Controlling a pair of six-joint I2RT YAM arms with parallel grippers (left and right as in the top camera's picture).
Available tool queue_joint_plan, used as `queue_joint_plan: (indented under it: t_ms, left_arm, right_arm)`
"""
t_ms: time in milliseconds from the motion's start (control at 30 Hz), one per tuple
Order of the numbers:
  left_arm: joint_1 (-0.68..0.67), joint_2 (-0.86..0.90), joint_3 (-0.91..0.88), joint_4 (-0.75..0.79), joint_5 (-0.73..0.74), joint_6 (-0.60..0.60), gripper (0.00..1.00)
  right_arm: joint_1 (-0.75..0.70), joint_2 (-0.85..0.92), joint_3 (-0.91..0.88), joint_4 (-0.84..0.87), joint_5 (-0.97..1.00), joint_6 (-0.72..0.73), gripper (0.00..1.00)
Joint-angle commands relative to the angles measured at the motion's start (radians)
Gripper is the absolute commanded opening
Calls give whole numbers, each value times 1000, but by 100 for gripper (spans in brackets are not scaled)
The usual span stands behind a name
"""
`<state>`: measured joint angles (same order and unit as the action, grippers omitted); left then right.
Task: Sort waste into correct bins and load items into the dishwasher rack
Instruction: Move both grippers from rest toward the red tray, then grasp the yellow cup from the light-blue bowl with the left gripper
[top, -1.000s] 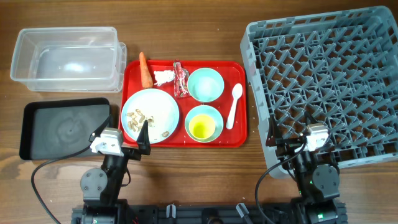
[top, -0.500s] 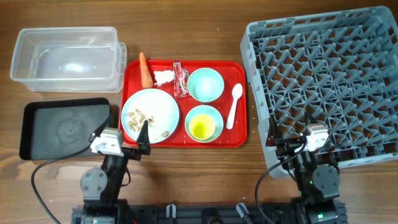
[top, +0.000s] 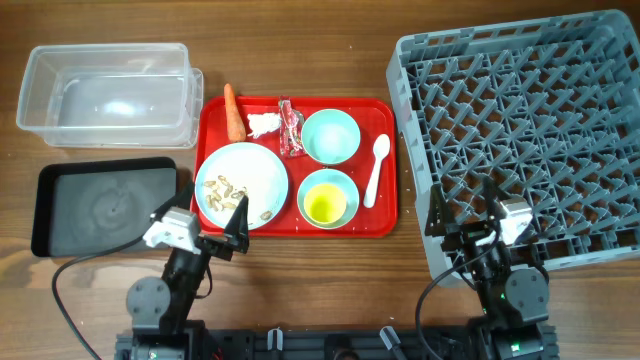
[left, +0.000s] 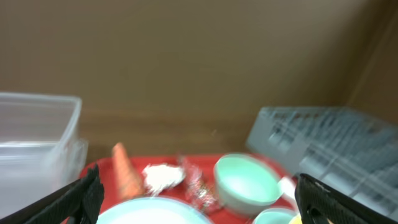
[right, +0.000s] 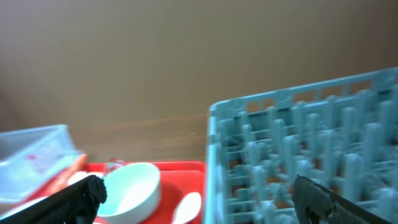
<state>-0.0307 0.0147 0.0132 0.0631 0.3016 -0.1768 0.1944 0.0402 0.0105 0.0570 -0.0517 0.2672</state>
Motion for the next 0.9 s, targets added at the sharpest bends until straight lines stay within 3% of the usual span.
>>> queue_joint_plan:
  t_ms: [0,200,600,667,800,867]
  left_arm:
    - [0,7,67,16,21,-177,100]
    - [0,249,362,-183,-3,-221,100]
    - [-35,1183,1358,-929,77,-221,100]
    - [-47,1278,1442,-975,94,-242,100]
    - [-58,1397,1474,-1004,280,-270,100]
    - [-87,1435,1474,-1036,291,-268,87]
  right_arm:
    - [-6,1,115,-23,-107,79,100]
    - [-6,168,428,-216,-103,5,100]
    - [-6,979,1169,-811,-125,-53,100]
    - [-6,1094,1271,-846,-162,-83,100]
    - [-6,1222,1351,-862,-220,-82,100]
    - [-8,1248,1351,-854,-203,-77,100]
